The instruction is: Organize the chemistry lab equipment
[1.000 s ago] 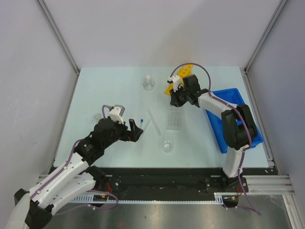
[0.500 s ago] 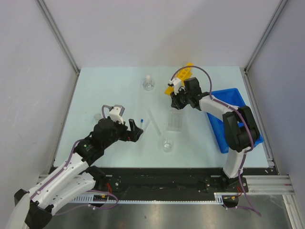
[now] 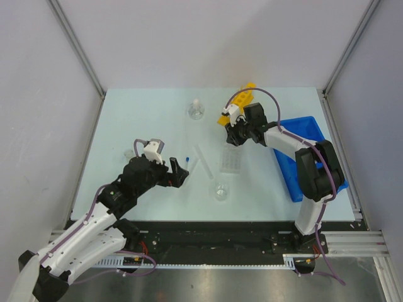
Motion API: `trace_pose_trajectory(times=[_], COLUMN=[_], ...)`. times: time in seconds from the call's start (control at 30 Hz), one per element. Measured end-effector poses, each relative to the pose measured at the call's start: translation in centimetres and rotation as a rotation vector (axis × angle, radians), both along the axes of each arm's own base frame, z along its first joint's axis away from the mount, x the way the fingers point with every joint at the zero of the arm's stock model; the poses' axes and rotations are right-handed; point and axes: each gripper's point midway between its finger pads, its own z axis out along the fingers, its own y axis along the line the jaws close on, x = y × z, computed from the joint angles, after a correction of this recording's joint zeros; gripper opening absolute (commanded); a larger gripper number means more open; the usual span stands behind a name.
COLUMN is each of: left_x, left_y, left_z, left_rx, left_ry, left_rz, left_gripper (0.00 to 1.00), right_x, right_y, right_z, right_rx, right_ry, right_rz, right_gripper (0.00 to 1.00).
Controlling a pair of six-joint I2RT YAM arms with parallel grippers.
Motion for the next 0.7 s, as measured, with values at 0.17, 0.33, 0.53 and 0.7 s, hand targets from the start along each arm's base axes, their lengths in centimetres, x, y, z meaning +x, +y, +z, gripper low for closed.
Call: trace_pose_trajectory(times=[0.17,0.33,0.53,0.7], left_x=[0.0,0.0,-0.1,0.1], left_y=[0.0,0.0,-0.1,-0.4], left_z=[-0.1,-0.1,-0.1,-1.1], left_rx=[-0.001,-0.004,-0.007,0.007], left_ry=[0.002,0.004,0.008,0.046], left_rz=[0.001,0.002,0.002,-0.003], left_gripper=[0.99,0.99,1.0,1.0], right_x=[-0.2,-0.4,-0.5,-0.2], right_y=[0.0,0.0,-0.1,-0.8], right_z=[0.0,0.0,1.5,5.0], right_rx=[-0.004,-0.005,0.016,0.058], right_ry=[0.0,0.003,-0.018,-0.081], right_rz=[0.018,0.029,0.03,0.015], right_gripper=[0.34,0.43,0.82,1.0])
